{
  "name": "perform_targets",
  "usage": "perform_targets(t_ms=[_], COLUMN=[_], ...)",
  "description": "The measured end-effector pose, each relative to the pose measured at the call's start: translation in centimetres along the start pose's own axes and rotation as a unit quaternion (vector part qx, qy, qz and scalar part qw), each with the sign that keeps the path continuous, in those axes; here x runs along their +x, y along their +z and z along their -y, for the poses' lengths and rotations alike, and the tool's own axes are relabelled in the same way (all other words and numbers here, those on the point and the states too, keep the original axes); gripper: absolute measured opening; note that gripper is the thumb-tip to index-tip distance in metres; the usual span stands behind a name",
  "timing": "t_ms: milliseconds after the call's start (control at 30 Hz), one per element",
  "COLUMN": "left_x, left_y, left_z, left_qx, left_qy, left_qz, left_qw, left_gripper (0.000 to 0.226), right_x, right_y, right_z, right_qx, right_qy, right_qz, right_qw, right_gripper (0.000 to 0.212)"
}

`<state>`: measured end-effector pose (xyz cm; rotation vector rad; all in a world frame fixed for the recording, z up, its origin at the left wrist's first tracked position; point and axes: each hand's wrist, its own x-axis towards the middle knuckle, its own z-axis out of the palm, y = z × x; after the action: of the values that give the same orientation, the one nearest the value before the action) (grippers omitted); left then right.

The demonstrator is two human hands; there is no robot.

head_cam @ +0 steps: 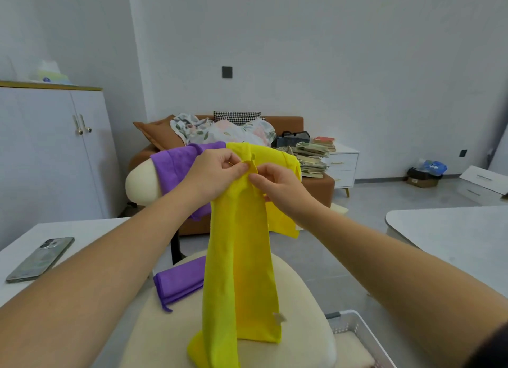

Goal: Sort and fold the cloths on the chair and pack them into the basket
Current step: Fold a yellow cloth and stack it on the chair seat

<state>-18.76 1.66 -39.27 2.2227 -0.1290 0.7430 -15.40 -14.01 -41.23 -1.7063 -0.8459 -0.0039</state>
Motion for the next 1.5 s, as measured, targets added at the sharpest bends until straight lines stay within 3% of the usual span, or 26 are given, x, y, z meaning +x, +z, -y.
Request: perform_targets(t_ms=[333, 467, 700, 900, 1067, 1233, 1333, 1400, 1500], left_x=[-0.9, -1.0, -1.5, -2.9, -3.6, -3.6, -2.6, -1.1, 1.4], left_y=[-0.4, -0.2, -1.3, -3.2, -5.0, -6.2, -5.6, -4.5, -3.7], left_z=[1.2, 1.5, 2.8, 5.4, 7.4, 10.0, 10.7, 9.9, 7.7], left_qx=[0.028, 0.025, 0.022, 0.063, 0.11, 0.24, 0.308, 0.236, -0.046], left_qy=[0.008, 0.024, 0.011, -0.036, -0.072, -0.107, -0.151, -0.192, -0.219], left_qz=[0.043, 0.044, 0.051, 0.091, 0.109, 0.09, 0.007, -0.045, -0.144], left_qw=[0.999, 0.998, 0.998, 0.993, 0.985, 0.961, 0.939, 0.951, 0.964], left_gripper=[0.025, 0.028, 0.031, 0.038, 0.018, 0.016, 0.031, 0.031, 0.024], right_x=[0.8, 0.9, 2.2, 2.7, 2.9, 3.0, 3.5, 4.1, 5.2], right_y=[-0.4, -0.2, -1.5, -3.6, -5.5, -6.7, -6.5, -6.1, -5.7], right_z=[-0.5, -0.7, -1.4, -2.7, -4.2, -5.4, -5.4, -4.9, -3.5], right_qx=[-0.046, -0.033, -0.044, -0.07, -0.139, -0.36, -0.317, -0.221, -0.205], right_qy=[-0.012, -0.003, 0.023, 0.052, 0.073, 0.142, 0.194, 0.209, 0.126], right_qz=[-0.047, -0.02, -0.119, -0.168, -0.219, -0.155, -0.132, -0.169, -0.241], right_qw=[0.998, 0.999, 0.992, 0.982, 0.963, 0.909, 0.919, 0.937, 0.94], right_gripper=[0.018, 0.021, 0.042, 0.026, 0.028, 0.032, 0.027, 0.022, 0.029])
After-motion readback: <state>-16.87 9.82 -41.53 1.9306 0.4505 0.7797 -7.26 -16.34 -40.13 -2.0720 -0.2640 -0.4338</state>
